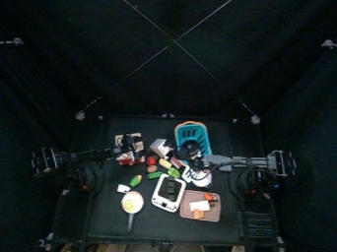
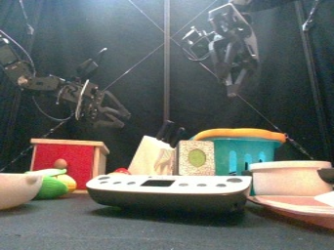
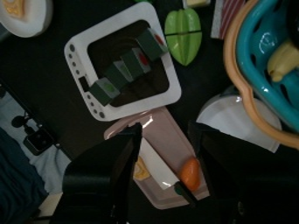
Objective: Grab cleaver
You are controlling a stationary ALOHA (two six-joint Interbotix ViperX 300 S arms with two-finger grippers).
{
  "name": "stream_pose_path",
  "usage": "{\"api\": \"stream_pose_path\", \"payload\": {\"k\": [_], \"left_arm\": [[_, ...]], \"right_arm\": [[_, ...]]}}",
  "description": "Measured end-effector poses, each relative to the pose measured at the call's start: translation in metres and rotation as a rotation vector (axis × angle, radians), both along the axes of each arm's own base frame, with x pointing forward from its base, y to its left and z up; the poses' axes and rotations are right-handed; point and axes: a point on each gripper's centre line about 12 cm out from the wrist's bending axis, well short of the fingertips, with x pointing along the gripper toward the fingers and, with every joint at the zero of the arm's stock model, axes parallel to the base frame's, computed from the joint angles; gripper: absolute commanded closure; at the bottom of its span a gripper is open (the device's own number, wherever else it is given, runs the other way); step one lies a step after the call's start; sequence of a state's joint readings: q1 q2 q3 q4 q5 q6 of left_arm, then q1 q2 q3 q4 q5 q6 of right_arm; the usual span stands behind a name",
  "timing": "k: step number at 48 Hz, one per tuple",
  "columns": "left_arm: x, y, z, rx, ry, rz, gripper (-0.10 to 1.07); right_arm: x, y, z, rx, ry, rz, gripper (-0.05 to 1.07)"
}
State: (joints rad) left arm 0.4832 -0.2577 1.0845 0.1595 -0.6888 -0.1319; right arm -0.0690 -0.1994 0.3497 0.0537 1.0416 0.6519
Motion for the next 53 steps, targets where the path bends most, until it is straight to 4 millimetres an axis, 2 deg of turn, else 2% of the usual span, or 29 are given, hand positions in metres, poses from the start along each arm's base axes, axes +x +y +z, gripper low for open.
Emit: {"api": "stream_pose_path", "payload": {"k": [8,14,23,30,41,53], "left_arm": [[0.001,-0.01,0.002,0.028,0.006,-0.051,0.0],[0.002,-0.014,0.002,0.04,0.01,-0.073,0.0],[0.002,-0.014,0.002,0.042,0.011,-0.078,0.0],[0.002,-0.015,0.001,0.043,0.013,-0.078,0.0],[0.001,-0.015,-0.001,0.04,0.018,-0.078,0.0],[-0.001,-0.016,-0.003,0.038,0.024,-0.079,0.0]], "right_arm": [[-0.03,0.032,-0.019,0.008,0.019,0.055,0.19],[-0.054,0.063,-0.035,0.018,0.034,0.147,0.19],[-0.08,0.092,-0.056,0.04,0.099,0.226,0.2],[-0.097,0.099,-0.075,0.061,0.18,0.242,0.23],[-0.12,0.096,-0.104,0.034,0.27,0.253,0.28],[-0.123,0.099,-0.113,-0.006,0.264,0.247,0.28]]}}
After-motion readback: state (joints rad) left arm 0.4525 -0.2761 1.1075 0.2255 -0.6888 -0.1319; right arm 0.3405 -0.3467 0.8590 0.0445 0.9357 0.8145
